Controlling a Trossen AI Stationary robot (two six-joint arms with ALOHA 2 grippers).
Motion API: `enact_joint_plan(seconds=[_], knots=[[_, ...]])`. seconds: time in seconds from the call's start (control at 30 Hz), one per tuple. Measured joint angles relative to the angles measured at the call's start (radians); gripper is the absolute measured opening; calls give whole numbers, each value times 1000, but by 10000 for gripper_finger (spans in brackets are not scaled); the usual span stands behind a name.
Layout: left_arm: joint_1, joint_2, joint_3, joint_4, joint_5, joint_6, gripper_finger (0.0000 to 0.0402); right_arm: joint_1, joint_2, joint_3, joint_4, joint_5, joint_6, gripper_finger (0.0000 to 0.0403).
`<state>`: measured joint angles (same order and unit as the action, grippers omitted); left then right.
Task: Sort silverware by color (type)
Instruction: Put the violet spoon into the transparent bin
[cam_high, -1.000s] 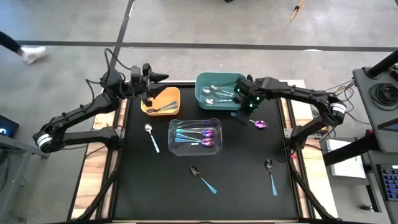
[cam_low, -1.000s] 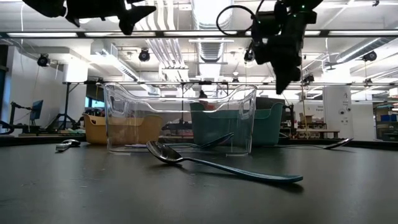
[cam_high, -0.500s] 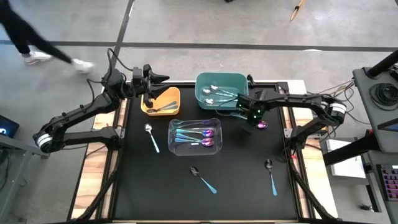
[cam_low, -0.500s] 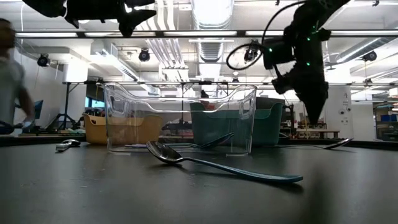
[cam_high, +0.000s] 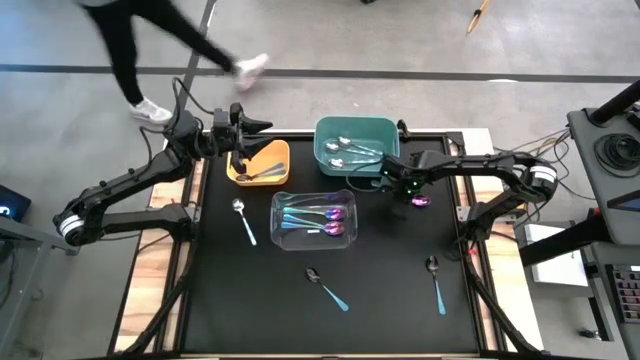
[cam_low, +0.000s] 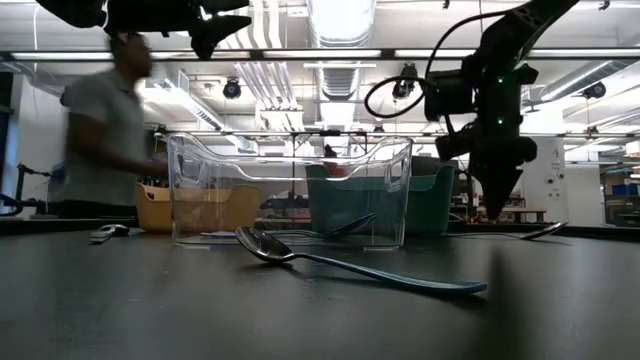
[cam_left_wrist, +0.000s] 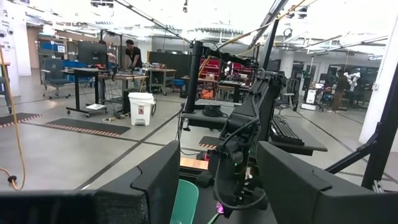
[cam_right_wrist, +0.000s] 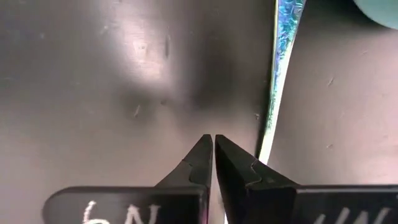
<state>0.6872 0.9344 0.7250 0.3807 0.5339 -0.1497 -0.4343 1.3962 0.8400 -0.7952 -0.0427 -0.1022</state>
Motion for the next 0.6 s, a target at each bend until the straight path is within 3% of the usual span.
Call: enact_joint_plan(seconds=[0.43, 0.6], knots=[[0, 0, 0, 0, 0, 37, 194, 0, -1, -34, 73, 72, -32, 136], [0, 0, 0, 0, 0, 40, 194, -3, -1, -75, 81, 99, -27, 165]])
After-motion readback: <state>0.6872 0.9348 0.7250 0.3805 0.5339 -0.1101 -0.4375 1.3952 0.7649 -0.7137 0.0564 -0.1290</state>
